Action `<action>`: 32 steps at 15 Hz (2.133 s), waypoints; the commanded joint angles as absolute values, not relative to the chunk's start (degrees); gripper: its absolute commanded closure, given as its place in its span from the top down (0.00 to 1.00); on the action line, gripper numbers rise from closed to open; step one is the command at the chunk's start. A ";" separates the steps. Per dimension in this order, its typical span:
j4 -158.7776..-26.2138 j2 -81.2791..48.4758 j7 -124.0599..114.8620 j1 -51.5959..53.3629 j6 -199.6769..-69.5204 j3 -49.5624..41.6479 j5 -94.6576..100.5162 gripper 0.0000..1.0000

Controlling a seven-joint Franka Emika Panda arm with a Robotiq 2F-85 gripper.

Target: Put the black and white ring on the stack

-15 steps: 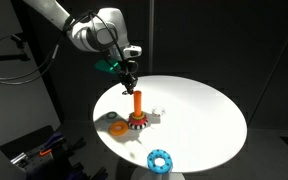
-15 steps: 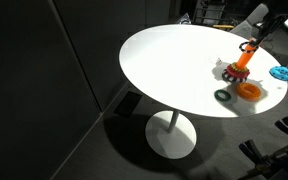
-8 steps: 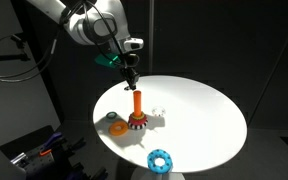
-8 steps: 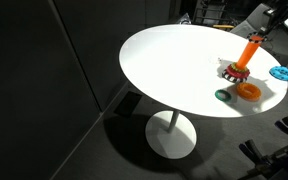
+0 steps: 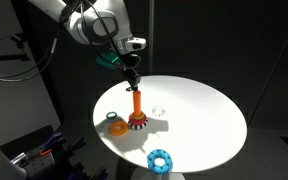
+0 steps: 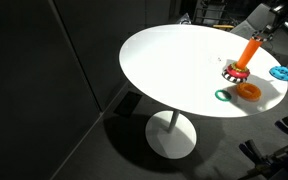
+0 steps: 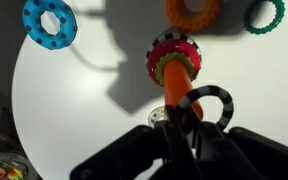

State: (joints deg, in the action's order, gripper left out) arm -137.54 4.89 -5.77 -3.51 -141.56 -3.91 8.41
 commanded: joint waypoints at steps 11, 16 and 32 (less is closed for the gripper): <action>-138.00 5.24 -5.18 -4.97 -142.57 -5.20 6.05 0.06; -137.73 4.44 -4.83 -4.86 -143.41 -5.27 4.13 0.06; -137.34 1.91 -4.33 -5.00 -146.47 -5.73 2.00 0.06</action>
State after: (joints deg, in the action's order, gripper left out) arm -137.80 2.72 -5.66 -4.49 -145.66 -5.64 3.65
